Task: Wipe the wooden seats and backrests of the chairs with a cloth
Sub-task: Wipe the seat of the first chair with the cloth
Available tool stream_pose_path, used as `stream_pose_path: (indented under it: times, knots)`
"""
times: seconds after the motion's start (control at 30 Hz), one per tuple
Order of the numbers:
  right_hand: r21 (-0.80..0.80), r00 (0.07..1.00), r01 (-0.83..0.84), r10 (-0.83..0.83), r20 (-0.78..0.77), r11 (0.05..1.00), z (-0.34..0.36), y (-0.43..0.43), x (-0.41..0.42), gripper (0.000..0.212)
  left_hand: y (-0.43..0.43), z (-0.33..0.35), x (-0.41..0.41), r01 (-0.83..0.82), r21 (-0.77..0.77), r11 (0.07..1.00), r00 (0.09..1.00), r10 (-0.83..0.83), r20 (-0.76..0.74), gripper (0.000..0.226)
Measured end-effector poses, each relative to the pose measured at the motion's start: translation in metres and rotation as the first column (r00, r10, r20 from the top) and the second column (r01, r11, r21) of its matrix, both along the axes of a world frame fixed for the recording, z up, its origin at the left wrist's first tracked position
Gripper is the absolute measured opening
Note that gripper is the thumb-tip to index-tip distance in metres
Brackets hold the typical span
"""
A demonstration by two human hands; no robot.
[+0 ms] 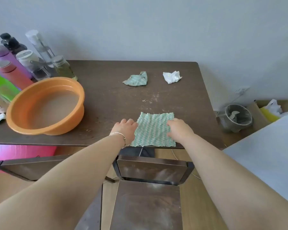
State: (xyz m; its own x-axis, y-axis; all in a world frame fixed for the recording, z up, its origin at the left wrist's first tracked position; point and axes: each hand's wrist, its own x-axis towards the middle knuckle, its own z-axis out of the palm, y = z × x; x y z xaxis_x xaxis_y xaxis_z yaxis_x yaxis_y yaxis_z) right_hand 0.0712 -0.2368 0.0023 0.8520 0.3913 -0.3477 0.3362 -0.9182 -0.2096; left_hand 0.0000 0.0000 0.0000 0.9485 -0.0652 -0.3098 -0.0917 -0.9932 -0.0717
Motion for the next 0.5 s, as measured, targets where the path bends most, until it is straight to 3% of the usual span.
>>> stream_pose_path:
  times: [0.17,0.3,0.5]
  knots:
    - [-0.018,1.0,0.02,-0.02,-0.011,1.0,-0.019,0.003,0.012,0.029,0.003,-0.018,0.017,-0.002,0.033,0.999,1.0,0.002,-0.015,0.046]
    - [0.074,0.999,0.035,-0.036,0.017,0.997,-0.031,-0.002,0.014,0.035,0.008,-0.027,0.022,-0.014,-0.028,1.0,1.0,0.014,0.004,0.037]
    - [0.138,0.995,0.093,-0.097,0.024,0.986,-0.039,-0.008,0.006,0.017,0.008,-0.032,0.021,-0.092,-0.146,0.985,0.994,0.1,0.046,0.024]
